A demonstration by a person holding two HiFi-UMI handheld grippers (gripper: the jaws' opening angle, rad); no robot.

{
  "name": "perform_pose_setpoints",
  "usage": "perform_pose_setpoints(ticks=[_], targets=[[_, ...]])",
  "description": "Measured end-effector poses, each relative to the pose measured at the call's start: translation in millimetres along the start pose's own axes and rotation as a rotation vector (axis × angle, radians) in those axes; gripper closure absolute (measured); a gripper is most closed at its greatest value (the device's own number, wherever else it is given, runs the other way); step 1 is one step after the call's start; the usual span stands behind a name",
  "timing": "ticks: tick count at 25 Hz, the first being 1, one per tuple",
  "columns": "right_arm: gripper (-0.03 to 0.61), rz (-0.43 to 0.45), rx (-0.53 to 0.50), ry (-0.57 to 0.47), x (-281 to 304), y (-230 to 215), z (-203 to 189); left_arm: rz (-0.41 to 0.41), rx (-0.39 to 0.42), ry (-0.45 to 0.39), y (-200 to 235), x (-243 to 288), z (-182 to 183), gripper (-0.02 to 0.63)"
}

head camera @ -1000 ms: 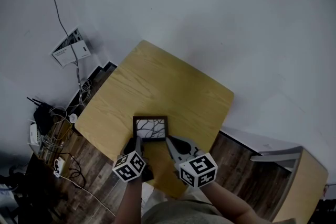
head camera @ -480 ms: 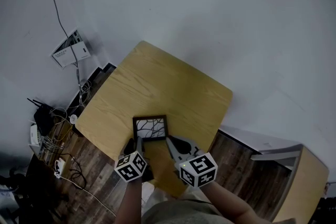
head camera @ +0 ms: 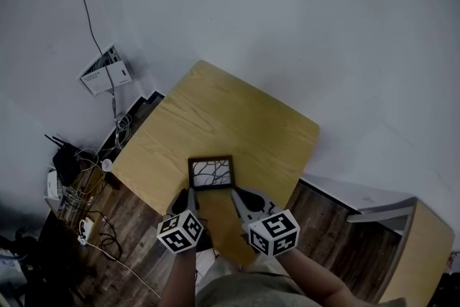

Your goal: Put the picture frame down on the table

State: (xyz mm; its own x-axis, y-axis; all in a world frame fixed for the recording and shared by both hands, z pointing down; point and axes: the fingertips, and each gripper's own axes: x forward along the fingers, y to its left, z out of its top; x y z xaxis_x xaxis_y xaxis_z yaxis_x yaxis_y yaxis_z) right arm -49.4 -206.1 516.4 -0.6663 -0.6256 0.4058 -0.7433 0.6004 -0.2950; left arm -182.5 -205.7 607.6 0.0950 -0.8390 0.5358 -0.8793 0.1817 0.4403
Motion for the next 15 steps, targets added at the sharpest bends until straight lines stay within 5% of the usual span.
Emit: perform_pose_setpoints(ticks=[15], targets=[[0.578, 0.020, -0.004, -0.063, -38, 38, 2, -0.093, 0.133, -0.084, -30, -81, 22, 0.600]])
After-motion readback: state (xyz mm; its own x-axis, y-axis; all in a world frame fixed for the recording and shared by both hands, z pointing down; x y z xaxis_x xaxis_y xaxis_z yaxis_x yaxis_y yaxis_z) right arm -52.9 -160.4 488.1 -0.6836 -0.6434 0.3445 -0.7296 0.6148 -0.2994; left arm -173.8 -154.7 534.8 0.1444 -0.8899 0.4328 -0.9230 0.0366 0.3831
